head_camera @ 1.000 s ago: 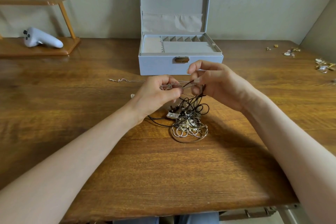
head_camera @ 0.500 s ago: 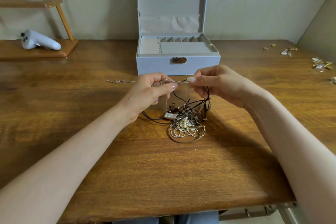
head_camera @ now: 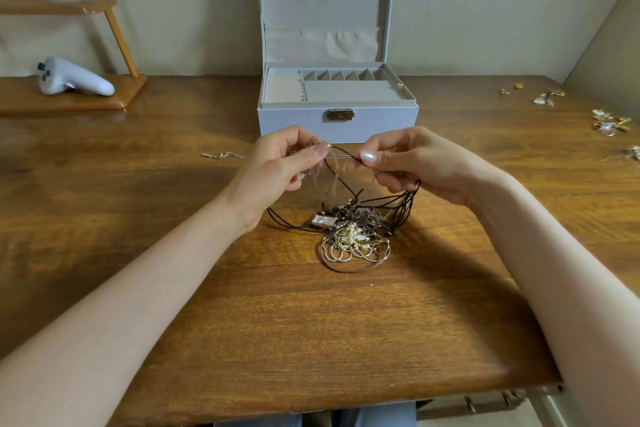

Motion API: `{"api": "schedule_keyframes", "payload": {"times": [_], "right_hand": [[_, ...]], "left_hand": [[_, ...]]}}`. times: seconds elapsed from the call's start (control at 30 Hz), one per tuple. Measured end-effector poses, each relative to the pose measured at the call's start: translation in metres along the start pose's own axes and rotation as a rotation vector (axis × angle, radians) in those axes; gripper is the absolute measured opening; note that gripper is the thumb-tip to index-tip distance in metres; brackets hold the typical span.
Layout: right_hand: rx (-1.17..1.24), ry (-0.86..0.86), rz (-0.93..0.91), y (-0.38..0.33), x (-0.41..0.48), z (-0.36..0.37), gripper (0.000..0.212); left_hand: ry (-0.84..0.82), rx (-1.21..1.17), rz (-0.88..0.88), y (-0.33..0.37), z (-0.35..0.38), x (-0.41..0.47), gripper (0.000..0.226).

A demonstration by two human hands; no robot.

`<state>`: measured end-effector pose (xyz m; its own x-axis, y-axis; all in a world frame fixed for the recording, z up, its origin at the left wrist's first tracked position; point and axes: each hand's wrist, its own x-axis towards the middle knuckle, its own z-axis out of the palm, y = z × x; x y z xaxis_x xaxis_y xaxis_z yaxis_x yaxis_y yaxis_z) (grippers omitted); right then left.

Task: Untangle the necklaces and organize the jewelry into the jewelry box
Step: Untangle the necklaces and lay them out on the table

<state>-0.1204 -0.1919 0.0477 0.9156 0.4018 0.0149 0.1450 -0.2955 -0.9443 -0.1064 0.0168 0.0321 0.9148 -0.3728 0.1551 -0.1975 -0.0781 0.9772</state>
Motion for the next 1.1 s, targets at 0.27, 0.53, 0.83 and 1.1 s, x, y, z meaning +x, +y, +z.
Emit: {"api": "schedule_keyframes", "payload": {"times": [0.27, 0.53, 0.83, 1.1], "right_hand": [[-0.172, -0.037, 0.100, 0.005, 0.001, -0.001, 0.029], [-0.573, 0.154, -0.007, 0.005, 0.005, 0.006, 0.016], [0.017, 0.152, -0.092, -0.003, 0.009, 0.022, 0.015], [-0.183, 0.446, -0.097, 0.001, 0.004, -0.009, 0.005]], "left_hand": [[0.045, -0.047, 0.032, 0.001, -0.004, 0.000, 0.012], [-0.033, -0.050, 0.064, 0.005, -0.002, -0.001, 0.019], [-0.012, -0.020, 0.089, 0.004, 0.001, 0.001, 0.014], [0.231, 0.062, 0.091, 0.001, -0.029, 0.012, 0.006]]}}
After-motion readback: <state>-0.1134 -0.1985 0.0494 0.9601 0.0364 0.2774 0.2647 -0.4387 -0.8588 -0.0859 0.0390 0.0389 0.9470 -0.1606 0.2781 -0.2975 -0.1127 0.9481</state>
